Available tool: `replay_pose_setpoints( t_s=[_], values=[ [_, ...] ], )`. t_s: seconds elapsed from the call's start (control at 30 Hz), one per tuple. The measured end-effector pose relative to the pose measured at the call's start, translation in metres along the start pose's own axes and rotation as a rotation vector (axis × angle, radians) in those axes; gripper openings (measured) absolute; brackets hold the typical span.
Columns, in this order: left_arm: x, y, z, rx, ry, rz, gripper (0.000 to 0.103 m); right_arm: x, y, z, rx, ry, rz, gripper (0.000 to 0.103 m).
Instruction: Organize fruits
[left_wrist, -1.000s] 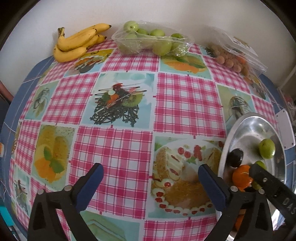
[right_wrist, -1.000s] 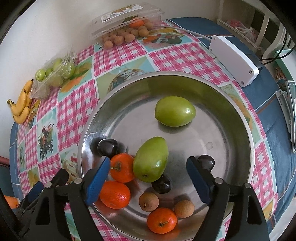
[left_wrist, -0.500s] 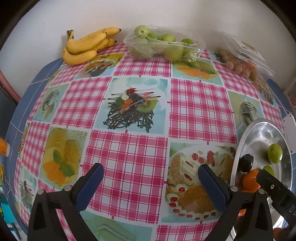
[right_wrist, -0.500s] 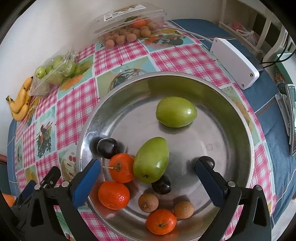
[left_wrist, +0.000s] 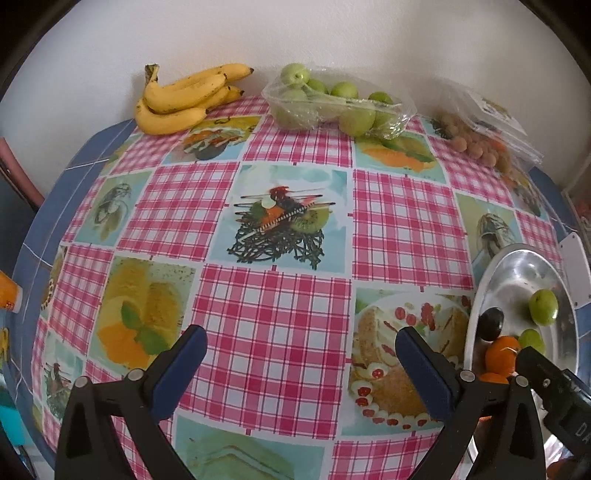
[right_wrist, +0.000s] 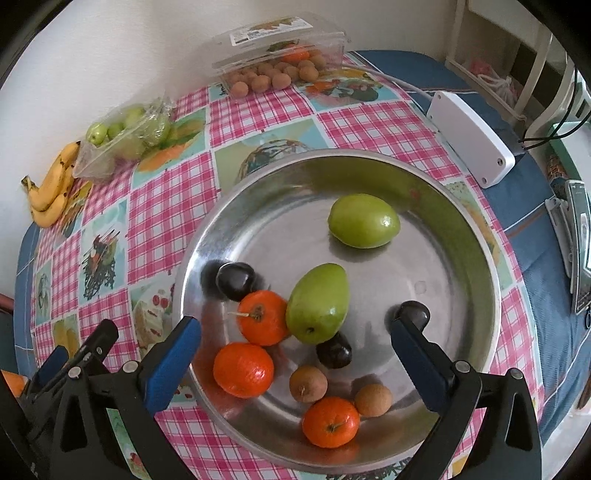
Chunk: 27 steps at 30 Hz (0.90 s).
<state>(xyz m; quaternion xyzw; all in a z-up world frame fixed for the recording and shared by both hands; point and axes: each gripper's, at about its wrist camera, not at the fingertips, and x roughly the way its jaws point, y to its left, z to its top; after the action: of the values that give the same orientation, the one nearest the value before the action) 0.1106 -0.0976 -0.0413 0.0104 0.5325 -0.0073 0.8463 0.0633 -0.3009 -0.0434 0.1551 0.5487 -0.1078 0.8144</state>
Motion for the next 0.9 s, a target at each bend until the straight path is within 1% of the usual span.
replay_pose_setpoints(
  t_s=[0.17, 0.4, 0.53, 0.63, 0.7, 0.9],
  values=[
    [-0.01, -0.002, -0.004, 0.051, -0.037, 0.027, 0.103, -0.007, 0.009, -0.007, -0.037, -0.027, -0.01, 0.102],
    [-0.013, -0.002, -0.013, 0.084, -0.065, 0.03, 0.103, -0.013, 0.02, -0.021, -0.078, -0.048, -0.026, 0.102],
    [-0.016, 0.004, -0.017, 0.071, -0.083, 0.025, 0.103, -0.015, 0.022, -0.026, -0.082, -0.063, -0.015, 0.102],
    [-0.018, 0.01, -0.022, 0.062, -0.096, 0.044, 0.103, -0.015, 0.023, -0.031, -0.088, -0.066, -0.012, 0.102],
    [-0.02, 0.015, -0.027, 0.056, -0.097, 0.056, 0.103, -0.016, 0.023, -0.035, -0.093, -0.071, -0.013, 0.102],
    [-0.029, 0.027, -0.042, 0.061, -0.1, 0.059, 0.103, -0.022, 0.024, -0.052, -0.106, -0.076, -0.017, 0.102]
  ],
)
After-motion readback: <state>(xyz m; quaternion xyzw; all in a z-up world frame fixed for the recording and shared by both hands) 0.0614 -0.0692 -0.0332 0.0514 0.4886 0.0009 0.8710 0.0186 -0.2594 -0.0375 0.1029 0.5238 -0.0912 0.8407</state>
